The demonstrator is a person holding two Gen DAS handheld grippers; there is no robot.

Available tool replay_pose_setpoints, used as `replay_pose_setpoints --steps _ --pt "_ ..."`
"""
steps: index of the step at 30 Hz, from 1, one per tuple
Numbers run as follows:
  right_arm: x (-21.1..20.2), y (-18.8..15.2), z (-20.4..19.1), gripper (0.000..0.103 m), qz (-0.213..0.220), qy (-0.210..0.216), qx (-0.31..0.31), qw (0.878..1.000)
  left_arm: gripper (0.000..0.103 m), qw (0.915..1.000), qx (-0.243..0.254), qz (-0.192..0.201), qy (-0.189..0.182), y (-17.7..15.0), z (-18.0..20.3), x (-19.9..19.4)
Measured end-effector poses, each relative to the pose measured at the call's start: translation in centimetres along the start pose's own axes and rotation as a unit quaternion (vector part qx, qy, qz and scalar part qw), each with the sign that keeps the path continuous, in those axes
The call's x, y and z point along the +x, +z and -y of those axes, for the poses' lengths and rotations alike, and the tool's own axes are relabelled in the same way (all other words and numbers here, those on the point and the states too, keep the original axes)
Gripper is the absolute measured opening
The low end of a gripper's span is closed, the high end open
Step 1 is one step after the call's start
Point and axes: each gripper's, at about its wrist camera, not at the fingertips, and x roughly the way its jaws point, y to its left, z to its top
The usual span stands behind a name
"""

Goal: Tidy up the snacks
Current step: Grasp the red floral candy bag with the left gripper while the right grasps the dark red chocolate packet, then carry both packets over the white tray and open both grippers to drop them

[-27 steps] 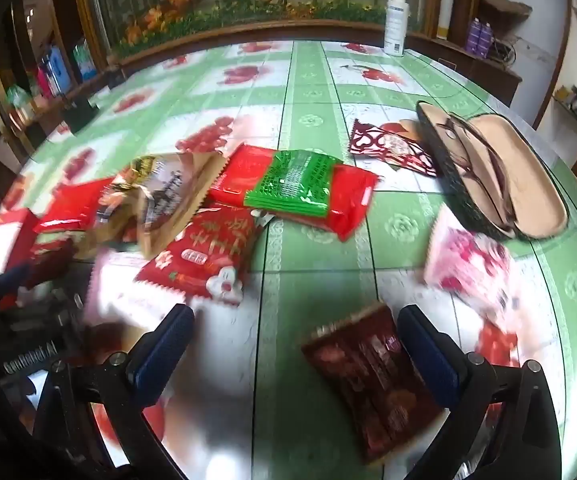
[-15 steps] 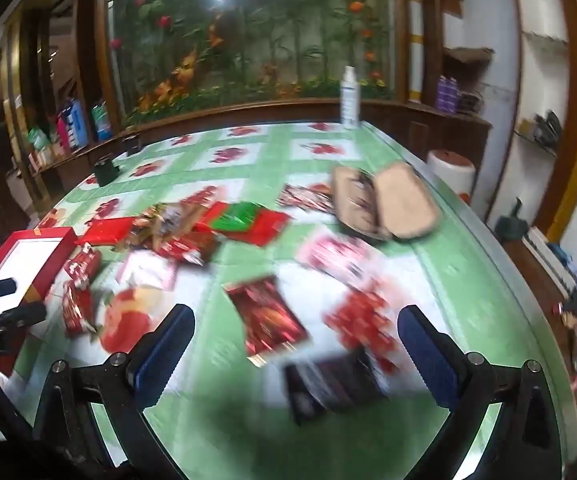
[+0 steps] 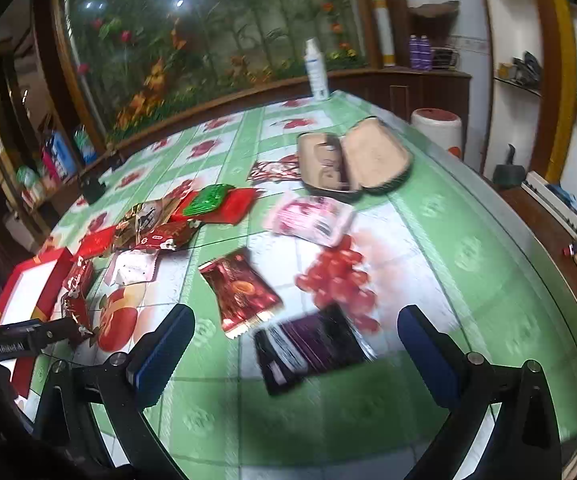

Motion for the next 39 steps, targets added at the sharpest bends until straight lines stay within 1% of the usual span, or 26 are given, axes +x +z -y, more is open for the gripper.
replay_pose_setpoints --steps 1,3,4,5,6,8,11,12,13,14,15,17,18,19,20,21,22,23,25,28,29,31,33,37,38,39 --pt "0.7 0.5 -0.8 0.102 -0.015 0.007 -0.015 1.000 0.103 0.9999 -0.004 -0.008 -0.005 0.0 -0.1 0.2" --pt "1.8 1.2 -2.2 0.102 -0.033 0.007 -0.045 0.998 0.103 0.9997 -0.009 -0.022 0.001 -0.1 -0.1 1.0" --pt "2.5 1.6 -3.2 0.102 -0.041 -0.002 -0.067 0.997 0.103 0.9995 -0.008 -0.027 0.010 -0.1 0.0 1.1" --pt "3.0 1.9 -3.9 0.102 -0.046 -0.011 -0.086 0.995 0.103 0.9994 -0.011 -0.023 0.022 -0.1 -0.1 0.9" --pt "3.7 2.1 -4.6 0.102 -0.052 -0.023 -0.105 0.993 0.103 0.9995 -0.018 -0.021 0.017 -0.2 -0.4 0.9" --pt "5.6 2.6 -5.6 0.101 -0.087 -0.048 -0.136 0.986 0.101 0.9995 -0.026 -0.014 0.012 -0.2 -0.7 0.7" --pt "7.6 2.9 -5.5 0.098 -0.128 -0.055 -0.130 0.982 0.100 0.9994 -0.024 -0.011 0.021 -0.1 -0.7 0.8" --pt "8.2 2.8 -5.2 0.095 -0.145 -0.057 -0.121 0.980 0.098 0.9994 -0.024 -0.006 0.023 -0.1 -0.7 0.9" --pt "8.5 2.8 -4.6 0.093 -0.153 -0.045 -0.103 0.982 0.095 0.9995 -0.022 -0.002 0.023 0.1 -0.6 1.0" --pt "8.4 2.9 -4.2 0.093 -0.151 -0.044 -0.090 0.984 0.092 0.9996 -0.017 -0.001 0.024 0.3 -0.5 1.0" --pt "8.3 2.8 -3.9 0.091 -0.151 -0.051 -0.089 0.983 0.089 0.9996 -0.013 0.001 0.024 0.4 -0.5 1.1" --pt "7.9 2.5 -4.0 0.086 -0.146 -0.049 -0.092 0.984 0.076 0.9997 0.000 0.006 0.023 0.4 -0.2 0.9" --pt "7.7 2.4 -4.1 0.078 -0.142 -0.047 -0.094 0.984 0.073 0.9997 0.008 0.011 0.022 0.4 -0.3 0.9" --pt "7.4 2.3 -4.3 0.069 -0.139 -0.043 -0.096 0.985 0.067 0.9996 0.011 0.014 0.023 0.3 -0.2 0.8" --pt "7.3 2.2 -4.6 0.064 -0.137 -0.041 -0.098 0.985 0.059 0.9996 0.012 0.018 0.019 0.3 -0.4 0.7" --pt "7.3 2.4 -4.9 0.051 -0.135 -0.039 -0.100 0.985 0.055 0.9996 0.011 0.024 0.014 0.2 -0.8 0.5" --pt "7.2 2.4 -5.2 0.040 -0.134 -0.036 -0.099 0.985 0.047 0.9995 0.010 0.026 0.012 0.2 -1.1 0.4" --pt "7.3 2.5 -5.5 0.039 -0.134 -0.036 -0.097 0.986 0.040 0.9995 0.007 0.028 0.008 0.3 -1.6 0.3" --pt "7.3 2.4 -6.0 0.039 -0.128 -0.039 -0.092 0.987 0.039 0.9996 0.003 0.026 -0.001 0.3 -2.3 0.1" --pt "7.0 1.9 -7.0 0.035 -0.126 -0.012 -0.085 0.988 0.038 0.9996 0.005 0.026 -0.010 -0.2 -2.5 -0.2" --pt "6.7 1.6 -7.6 0.035 -0.126 0.007 -0.084 0.988 0.038 0.9995 0.009 0.028 -0.014 -0.4 -2.6 -0.3" --pt "6.3 1.0 -8.5 0.033 -0.127 0.026 -0.086 0.988 0.037 0.9991 0.023 0.033 -0.016 -0.9 -2.4 -0.5" --pt "6.0 0.6 -9.3 0.033 -0.130 0.047 -0.080 0.987 0.037 0.9985 0.028 0.037 -0.029 -1.3 -2.5 -0.7" --pt "5.6 -0.1 -9.9 0.031 -0.146 0.117 -0.041 0.981 0.037 0.9974 0.040 0.038 -0.046 -1.9 -2.8 -1.4" --pt "5.6 -0.1 -9.9 0.031 -0.149 0.130 -0.032 0.980 0.030 0.9971 0.043 0.040 -0.050 -2.0 -2.9 -1.6" --pt "5.6 -0.3 -9.8 0.031 -0.154 0.155 -0.018 0.976 0.030 0.9964 0.048 0.044 -0.054 -2.2 -3.0 -2.0"
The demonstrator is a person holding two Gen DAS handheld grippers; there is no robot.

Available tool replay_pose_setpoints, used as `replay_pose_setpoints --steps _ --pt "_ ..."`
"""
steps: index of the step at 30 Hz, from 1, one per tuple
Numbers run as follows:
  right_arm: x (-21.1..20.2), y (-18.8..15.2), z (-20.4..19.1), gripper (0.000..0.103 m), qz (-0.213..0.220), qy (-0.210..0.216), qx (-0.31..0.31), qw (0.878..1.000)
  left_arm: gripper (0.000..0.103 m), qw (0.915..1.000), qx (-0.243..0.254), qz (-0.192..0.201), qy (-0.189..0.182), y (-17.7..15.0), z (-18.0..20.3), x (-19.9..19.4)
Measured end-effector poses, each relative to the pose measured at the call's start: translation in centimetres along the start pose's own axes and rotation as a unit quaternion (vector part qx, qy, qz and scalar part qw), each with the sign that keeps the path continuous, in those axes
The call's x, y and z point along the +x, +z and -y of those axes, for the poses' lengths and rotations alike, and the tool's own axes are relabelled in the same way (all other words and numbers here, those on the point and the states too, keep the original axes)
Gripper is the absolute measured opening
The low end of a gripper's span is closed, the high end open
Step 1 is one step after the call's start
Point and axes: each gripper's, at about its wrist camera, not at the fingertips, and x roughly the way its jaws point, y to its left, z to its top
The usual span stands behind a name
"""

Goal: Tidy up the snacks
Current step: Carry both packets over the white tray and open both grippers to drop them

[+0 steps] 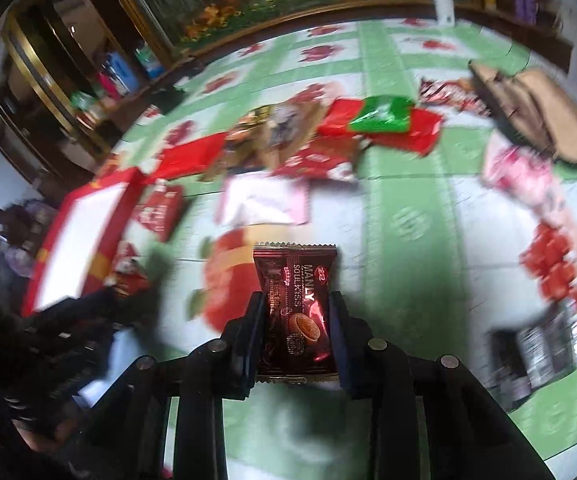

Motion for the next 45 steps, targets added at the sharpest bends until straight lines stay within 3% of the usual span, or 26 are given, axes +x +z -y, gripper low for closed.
replay_pose_setpoints --steps 7,10,16,20,27,33,39,42,44,45 --pt "0.4 -0.3 -1.9 0.031 -0.004 0.073 0.020 0.997 0.030 0.9998 0.001 0.018 -0.010 0.1 -1.6 -2.2" --pt "0.5 -0.1 -3.5 0.031 0.006 0.076 0.014 0.997 0.030 0.9997 -0.014 0.013 -0.014 0.0 -2.9 -2.4" --pt "0.6 -0.1 -7.2 0.031 0.017 0.092 -0.022 0.995 0.030 0.9983 -0.029 0.048 -0.014 0.2 -5.0 -5.0" --pt "1.3 -0.3 -10.1 0.031 0.011 0.109 -0.053 0.993 0.030 0.9966 -0.031 0.069 0.032 0.3 -7.0 -6.8" --pt "4.0 -0.8 -17.0 0.031 -0.012 0.142 -0.113 0.983 0.030 0.9857 -0.054 0.083 0.136 -0.6 -11.9 -8.2" --pt "6.3 -2.0 -22.0 0.031 -0.027 0.153 -0.157 0.975 0.030 0.9826 -0.084 0.050 0.158 -1.9 -15.3 -6.6" --pt "8.0 -3.8 -24.9 0.034 -0.043 0.133 -0.194 0.971 0.031 0.9780 -0.109 0.030 0.176 -2.9 -16.7 -6.0" --pt "7.8 -4.2 -25.2 0.037 -0.031 0.123 -0.209 0.970 0.049 0.9713 -0.124 0.026 0.201 -3.2 -17.4 -6.4" --pt "7.2 -4.3 -24.8 0.046 -0.020 0.117 -0.212 0.970 0.063 0.9687 -0.133 0.030 0.207 -3.2 -17.8 -6.7" --pt "6.9 -4.1 -24.4 0.052 -0.010 0.115 -0.211 0.971 0.064 0.9667 -0.138 0.034 0.213 -3.2 -18.0 -7.0"
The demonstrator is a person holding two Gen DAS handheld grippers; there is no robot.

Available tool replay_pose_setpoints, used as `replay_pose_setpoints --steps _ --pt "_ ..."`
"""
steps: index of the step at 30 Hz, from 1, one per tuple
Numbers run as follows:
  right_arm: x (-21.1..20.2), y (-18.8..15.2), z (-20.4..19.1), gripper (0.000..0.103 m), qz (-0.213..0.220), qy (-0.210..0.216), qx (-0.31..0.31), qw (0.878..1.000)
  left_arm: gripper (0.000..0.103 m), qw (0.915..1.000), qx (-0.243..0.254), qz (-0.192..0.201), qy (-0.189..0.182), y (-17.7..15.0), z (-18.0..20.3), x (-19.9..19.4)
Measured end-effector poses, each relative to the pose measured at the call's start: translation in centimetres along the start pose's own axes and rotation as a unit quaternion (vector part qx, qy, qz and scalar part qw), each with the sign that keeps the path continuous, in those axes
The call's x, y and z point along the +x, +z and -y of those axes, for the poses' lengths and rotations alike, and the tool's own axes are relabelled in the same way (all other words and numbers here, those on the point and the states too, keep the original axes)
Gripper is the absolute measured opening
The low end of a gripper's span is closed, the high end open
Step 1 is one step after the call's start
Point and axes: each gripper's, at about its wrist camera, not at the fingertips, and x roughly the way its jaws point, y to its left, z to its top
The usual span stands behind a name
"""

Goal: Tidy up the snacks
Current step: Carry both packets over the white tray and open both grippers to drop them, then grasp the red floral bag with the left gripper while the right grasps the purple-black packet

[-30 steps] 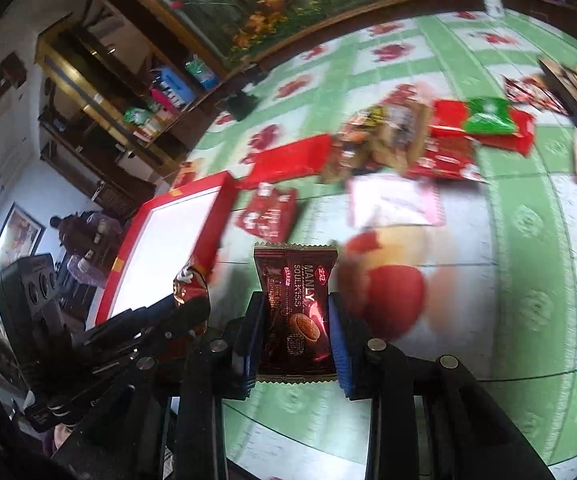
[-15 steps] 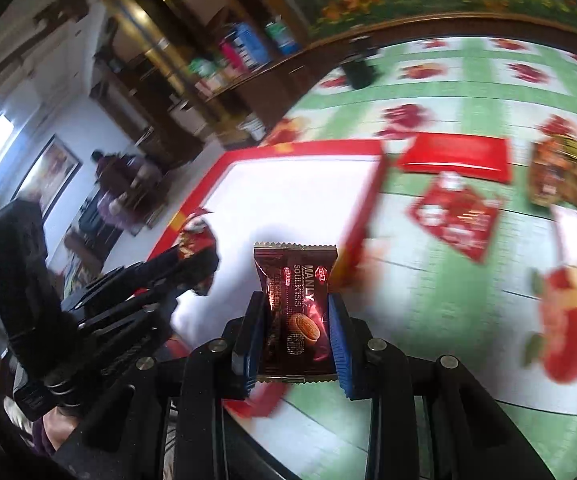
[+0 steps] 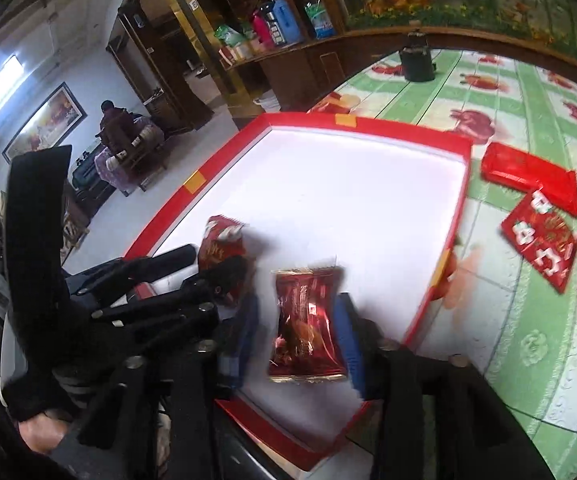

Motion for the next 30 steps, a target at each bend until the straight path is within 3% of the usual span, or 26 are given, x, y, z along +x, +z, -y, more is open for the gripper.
replay_pose_setpoints --steps 5,12,15,17,24,30 --pt "-2.8 -1.0 3.3 0.058 0.051 -0.017 0.031 0.998 0.065 0.9998 -0.018 0.007 0.005 0.3 -0.7 -0.6" --pt "-6.8 -3.0 9.7 0.064 0.094 -0.030 0.101 0.990 0.065 0.9997 0.007 0.022 0.005 0.4 1.6 -1.4" --pt "-8.5 -3.7 12.3 0.067 0.112 -0.035 0.134 0.984 0.077 0.9991 0.028 0.030 -0.010 0.7 3.5 -2.0" --pt "-9.9 -4.2 13.7 0.067 0.124 -0.049 0.145 0.980 0.079 0.9977 0.052 0.038 -0.021 1.0 5.5 -2.7" --pt "-15.4 -6.9 17.3 0.068 0.157 -0.134 0.151 0.967 0.079 0.9879 0.135 0.052 -0.056 3.1 12.9 -3.5" --pt "-21.9 -11.8 21.9 0.071 0.166 -0.222 0.197 0.940 0.078 0.9778 0.196 0.035 -0.066 4.1 19.3 -1.4"
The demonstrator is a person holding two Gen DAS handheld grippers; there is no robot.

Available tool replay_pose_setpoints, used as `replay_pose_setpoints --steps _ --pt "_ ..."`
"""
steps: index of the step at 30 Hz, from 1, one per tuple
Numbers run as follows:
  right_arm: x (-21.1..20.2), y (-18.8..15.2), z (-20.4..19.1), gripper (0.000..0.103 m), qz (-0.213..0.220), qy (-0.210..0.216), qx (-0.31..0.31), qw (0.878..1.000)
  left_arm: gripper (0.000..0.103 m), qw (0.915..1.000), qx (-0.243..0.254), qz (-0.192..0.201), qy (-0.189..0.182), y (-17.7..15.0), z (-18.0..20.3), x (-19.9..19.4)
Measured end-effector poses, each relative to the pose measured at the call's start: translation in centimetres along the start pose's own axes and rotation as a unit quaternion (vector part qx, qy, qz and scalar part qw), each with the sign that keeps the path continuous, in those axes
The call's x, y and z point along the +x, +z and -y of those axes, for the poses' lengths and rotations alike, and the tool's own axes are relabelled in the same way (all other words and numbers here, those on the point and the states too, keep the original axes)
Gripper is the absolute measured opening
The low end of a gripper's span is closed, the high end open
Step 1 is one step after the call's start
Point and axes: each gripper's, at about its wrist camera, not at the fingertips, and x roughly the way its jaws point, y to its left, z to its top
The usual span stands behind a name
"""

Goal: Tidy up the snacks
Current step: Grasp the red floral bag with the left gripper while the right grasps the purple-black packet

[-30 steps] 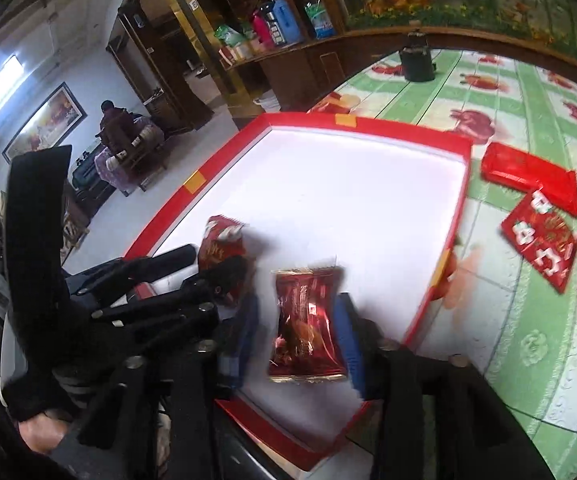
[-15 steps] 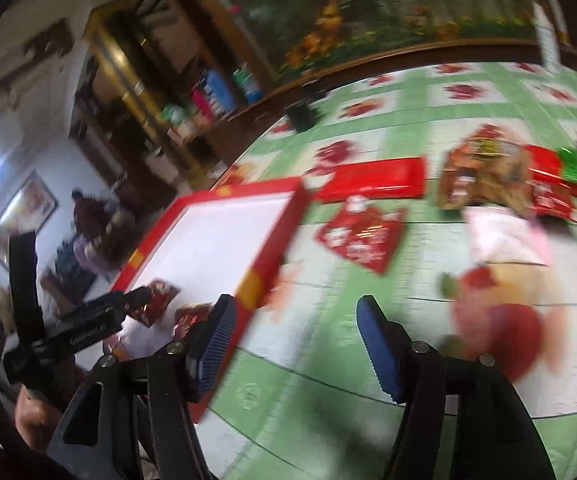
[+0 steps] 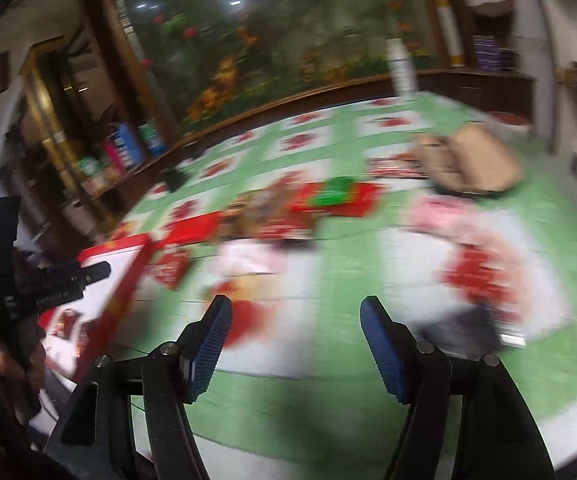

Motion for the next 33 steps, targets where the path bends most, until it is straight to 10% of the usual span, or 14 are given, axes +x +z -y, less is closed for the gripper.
replay_pose_setpoints --steps 10,22,33 --pt "-0.5 -1.1 7.9 0.076 -0.061 -0.064 0.085 0.993 0.078 0.9988 0.034 -0.035 0.008 1.5 3.8 4.5" --pt "4.6 1.0 3.2 0.076 -0.084 -0.035 0.042 0.995 0.078 0.9990 -0.011 -0.039 0.017 0.5 -0.1 3.4" --pt "4.4 -0.8 0.6 0.074 -0.127 -0.136 -0.079 0.979 0.078 0.9980 -0.029 -0.053 -0.017 0.9 -1.0 4.1"
